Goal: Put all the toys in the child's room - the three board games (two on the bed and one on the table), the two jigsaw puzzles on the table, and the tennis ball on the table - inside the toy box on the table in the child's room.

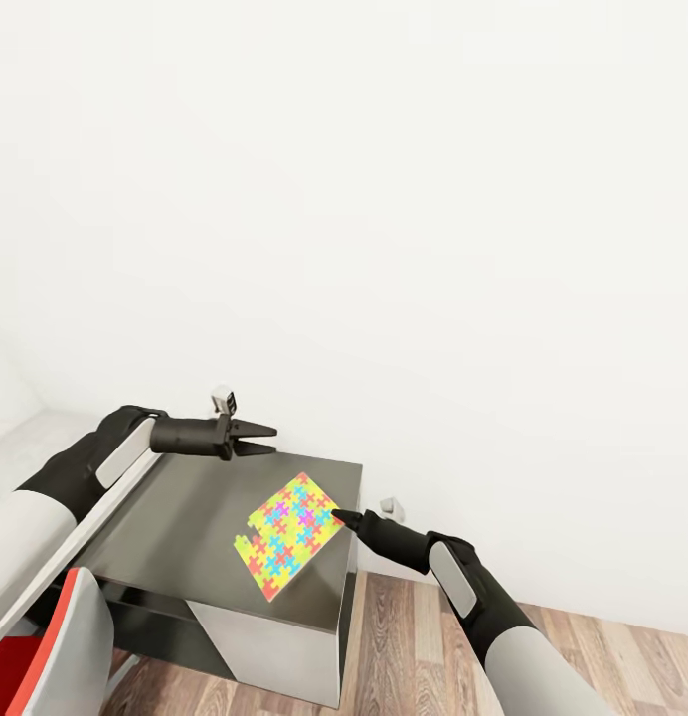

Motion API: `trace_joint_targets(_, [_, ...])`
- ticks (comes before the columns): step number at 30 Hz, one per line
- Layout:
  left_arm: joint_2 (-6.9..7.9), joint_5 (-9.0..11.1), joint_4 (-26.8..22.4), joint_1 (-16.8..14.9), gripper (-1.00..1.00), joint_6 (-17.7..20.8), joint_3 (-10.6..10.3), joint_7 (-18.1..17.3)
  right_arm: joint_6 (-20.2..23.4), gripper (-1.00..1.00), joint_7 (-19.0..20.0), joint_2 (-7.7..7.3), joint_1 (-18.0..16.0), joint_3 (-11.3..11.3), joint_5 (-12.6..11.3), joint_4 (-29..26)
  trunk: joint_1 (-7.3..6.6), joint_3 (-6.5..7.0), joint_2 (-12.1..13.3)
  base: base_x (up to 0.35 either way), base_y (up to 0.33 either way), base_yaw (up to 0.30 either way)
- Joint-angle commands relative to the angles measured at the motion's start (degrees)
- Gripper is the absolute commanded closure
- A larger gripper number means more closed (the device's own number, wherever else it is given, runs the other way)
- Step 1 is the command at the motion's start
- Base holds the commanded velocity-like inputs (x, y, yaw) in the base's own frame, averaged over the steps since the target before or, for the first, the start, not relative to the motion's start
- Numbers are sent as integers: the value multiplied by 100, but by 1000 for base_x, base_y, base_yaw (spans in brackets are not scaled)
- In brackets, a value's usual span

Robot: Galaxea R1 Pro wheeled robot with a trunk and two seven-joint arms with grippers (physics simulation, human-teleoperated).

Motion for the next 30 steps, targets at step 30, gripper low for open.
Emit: trace_joint_targets(30, [-8, 5, -7, -8, -100, 33, -45, -17, 29, 100, -6, -2, -5, -1, -40, -17, 4, 6, -13, -58, 0, 38])
